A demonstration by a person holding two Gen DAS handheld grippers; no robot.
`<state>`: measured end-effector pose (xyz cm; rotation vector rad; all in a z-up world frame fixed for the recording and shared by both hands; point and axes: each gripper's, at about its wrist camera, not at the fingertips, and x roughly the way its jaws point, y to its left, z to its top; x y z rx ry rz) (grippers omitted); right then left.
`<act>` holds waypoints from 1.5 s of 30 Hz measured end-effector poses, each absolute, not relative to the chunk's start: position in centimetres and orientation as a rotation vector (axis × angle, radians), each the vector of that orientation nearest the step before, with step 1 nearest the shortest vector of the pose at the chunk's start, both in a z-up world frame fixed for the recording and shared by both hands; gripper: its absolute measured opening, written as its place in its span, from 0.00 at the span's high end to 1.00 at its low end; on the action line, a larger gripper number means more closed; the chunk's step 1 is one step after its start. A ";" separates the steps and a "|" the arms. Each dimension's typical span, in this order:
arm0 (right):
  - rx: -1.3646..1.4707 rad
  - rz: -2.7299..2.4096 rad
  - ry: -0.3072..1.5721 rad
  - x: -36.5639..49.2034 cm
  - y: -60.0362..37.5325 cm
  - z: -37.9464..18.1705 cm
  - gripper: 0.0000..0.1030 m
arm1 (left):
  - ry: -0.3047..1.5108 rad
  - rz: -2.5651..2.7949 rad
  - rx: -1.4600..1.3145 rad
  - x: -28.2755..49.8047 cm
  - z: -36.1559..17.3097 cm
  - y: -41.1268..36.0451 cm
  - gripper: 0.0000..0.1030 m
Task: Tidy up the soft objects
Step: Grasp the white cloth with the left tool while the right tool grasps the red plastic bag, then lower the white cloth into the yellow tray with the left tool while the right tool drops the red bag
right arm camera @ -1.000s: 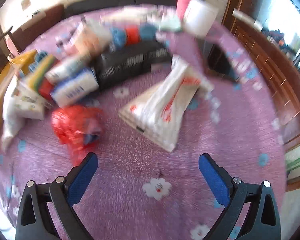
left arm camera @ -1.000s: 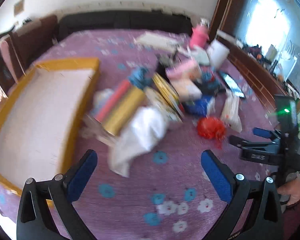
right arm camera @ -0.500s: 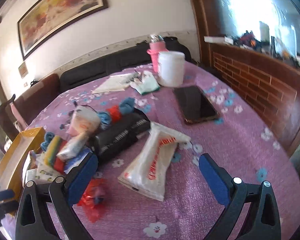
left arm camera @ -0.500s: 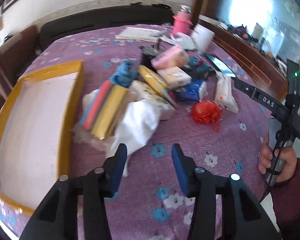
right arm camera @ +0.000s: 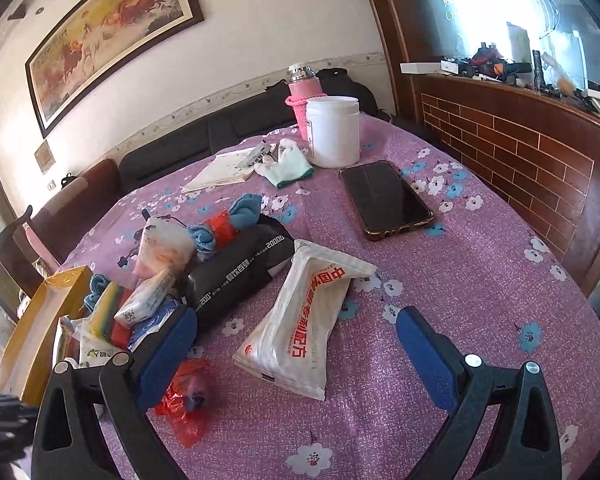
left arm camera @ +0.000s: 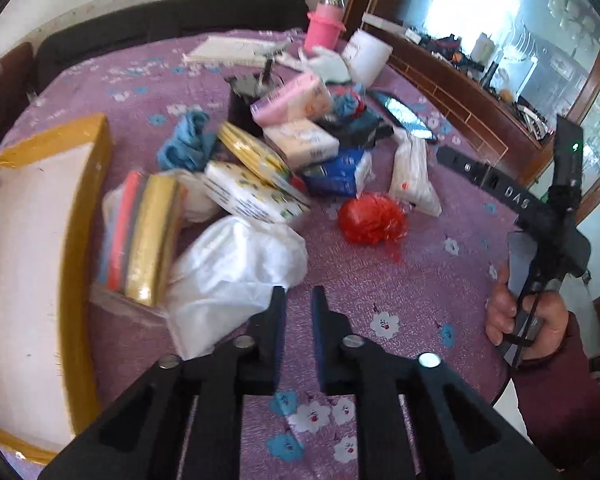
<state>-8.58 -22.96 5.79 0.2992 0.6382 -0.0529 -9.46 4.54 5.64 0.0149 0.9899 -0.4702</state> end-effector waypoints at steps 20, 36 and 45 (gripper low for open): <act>0.348 0.076 0.771 -9.7 -27.6 7.9 0.02 | 0.916 -0.424 0.028 -7.8 5.1 5.5 0.82; 0.077 0.284 0.942 -6.1 -13.0 4.4 0.55 | 0.773 -0.370 -0.254 -12.5 11.9 17.0 0.82; 0.056 0.486 0.854 -7.1 -6.6 11.1 0.55 | 0.820 -0.294 -0.397 -6.3 11.6 24.2 0.82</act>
